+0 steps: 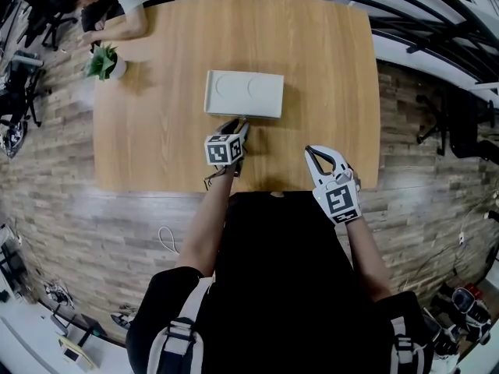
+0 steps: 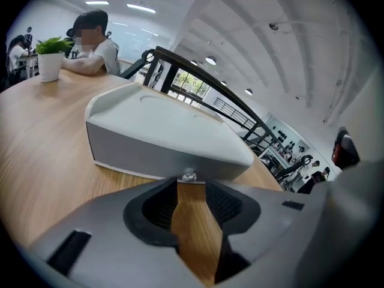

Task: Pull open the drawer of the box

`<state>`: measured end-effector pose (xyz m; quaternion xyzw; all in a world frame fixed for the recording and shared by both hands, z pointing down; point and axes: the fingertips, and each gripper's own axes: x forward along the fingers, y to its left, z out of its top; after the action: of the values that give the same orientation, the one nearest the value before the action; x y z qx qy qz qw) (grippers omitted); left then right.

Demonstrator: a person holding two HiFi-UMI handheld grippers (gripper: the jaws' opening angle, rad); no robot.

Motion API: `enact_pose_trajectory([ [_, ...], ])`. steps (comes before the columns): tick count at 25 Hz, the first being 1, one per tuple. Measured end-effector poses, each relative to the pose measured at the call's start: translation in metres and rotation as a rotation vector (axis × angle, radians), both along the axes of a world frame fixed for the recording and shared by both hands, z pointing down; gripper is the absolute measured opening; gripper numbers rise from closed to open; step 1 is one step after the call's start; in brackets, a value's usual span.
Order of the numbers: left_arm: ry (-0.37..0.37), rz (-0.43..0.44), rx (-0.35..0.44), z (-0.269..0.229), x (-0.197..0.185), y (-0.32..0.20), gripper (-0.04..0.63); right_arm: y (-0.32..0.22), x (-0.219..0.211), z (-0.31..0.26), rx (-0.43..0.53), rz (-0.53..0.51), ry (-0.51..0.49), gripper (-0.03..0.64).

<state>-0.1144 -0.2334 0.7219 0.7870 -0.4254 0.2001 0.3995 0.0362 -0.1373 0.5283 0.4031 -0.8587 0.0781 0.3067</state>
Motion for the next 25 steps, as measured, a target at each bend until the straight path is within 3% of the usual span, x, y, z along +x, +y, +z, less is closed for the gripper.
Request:
enact_pose_trajectory([
  [12, 0.007, -0.028, -0.017, 0.0092, 0.0002, -0.0093, 0.146, 0.0057, -0.0012, 0.001, 0.001, 0.012, 0.011, 0.025],
  [15, 0.002, -0.029, -0.014, 0.0088, 0.0018, -0.0081, 0.08, 0.0073, -0.0014, 0.0017, 0.002, 0.017, 0.012, 0.025],
  [25, 0.006, -0.046, -0.023, 0.0083, 0.0035, -0.0067, 0.078, 0.0089, -0.0041, 0.0009, 0.007, 0.01, 0.01, 0.025],
])
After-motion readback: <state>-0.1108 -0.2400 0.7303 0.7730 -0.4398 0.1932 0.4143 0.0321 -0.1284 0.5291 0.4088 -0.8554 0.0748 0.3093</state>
